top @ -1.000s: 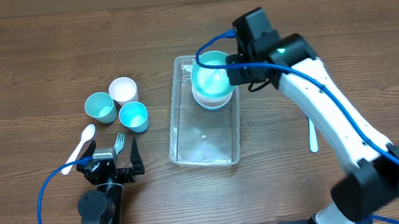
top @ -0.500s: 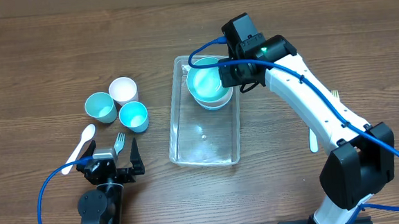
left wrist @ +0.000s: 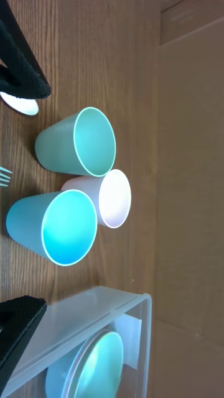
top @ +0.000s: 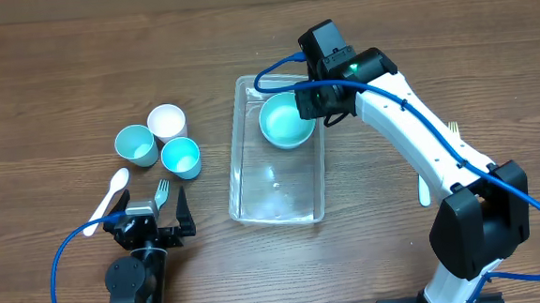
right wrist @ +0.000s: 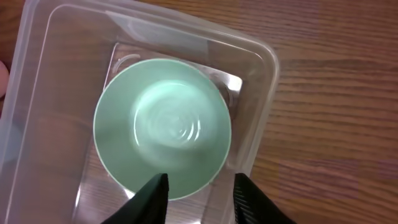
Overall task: Pack container
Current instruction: 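Release the teal bowl and raise the right gripper away, then move the left gripper over the blue cup and grasp it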
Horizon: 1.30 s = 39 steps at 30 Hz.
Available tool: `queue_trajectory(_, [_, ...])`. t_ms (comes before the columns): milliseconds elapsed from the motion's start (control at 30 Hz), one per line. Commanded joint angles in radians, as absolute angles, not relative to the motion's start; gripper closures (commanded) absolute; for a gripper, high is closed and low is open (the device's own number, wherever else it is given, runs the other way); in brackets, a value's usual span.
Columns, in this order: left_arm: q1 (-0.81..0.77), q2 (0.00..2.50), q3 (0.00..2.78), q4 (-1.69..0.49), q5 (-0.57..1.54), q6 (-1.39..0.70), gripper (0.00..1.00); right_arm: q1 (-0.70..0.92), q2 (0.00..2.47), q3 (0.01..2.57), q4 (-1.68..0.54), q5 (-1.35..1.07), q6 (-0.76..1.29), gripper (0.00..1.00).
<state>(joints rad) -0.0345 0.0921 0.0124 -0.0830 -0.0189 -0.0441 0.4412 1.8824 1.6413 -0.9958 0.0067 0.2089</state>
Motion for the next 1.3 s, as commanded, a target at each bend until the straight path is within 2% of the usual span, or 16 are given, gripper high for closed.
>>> queue_trajectory(0, [-0.027, 0.091, 0.007, -0.081, -0.010, -0.022, 0.00, 0.446, 1.887, 1.637, -0.989, 0.007, 0.209, 0.62])
queue_trajectory(233, [-0.027, 0.091, 0.007, -0.081, -0.010, -0.022, 0.00, 0.418, 1.859, 1.759, -1.110, 0.075, 0.222, 0.60])
queue_trajectory(367, [-0.027, 0.091, 0.007, -0.081, -0.010, -0.022, 0.00, 0.329, 1.813, 1.807, -1.182, 0.095, 0.242, 0.60])
queue_trajectory(400, [-0.027, 0.091, 0.007, -0.081, -0.010, -0.022, 0.00, 0.302, 1.798, 1.808, -1.193, 0.094, 0.245, 0.58])
queue_trajectory(533, [-0.027, 0.091, 0.007, -0.081, -0.010, -0.022, 0.00, 0.148, 1.744, 1.808, -1.256, 0.085, 0.259, 0.40])
queue_trajectory(600, [-0.027, 0.091, 0.007, -0.081, -0.010, -0.022, 0.00, 0.081, 1.737, 1.808, -1.276, 0.084, 0.260, 0.20])
queue_trajectory(700, [-0.027, 0.091, 0.007, -0.081, -0.010, -0.022, 0.00, -0.030, 1.737, 1.807, -1.313, 0.066, 0.263, 0.00])
queue_trajectory(833, [-0.027, 0.091, 0.007, -0.078, -0.010, -0.022, 0.00, -0.107, 1.737, 1.807, -1.345, 0.066, 0.263, 0.00])
queue_trajectory(1100, [-0.027, 0.091, 0.007, -0.076, -0.010, -0.022, 0.00, -0.123, 1.737, 1.807, -1.344, 0.066, 0.262, 0.00])
queue_trajectory(1267, [-0.027, 0.091, 0.033, -0.094, 0.102, -0.112, 0.00, -0.123, 1.737, 1.807, -1.343, 0.066, 0.262, 0.00])
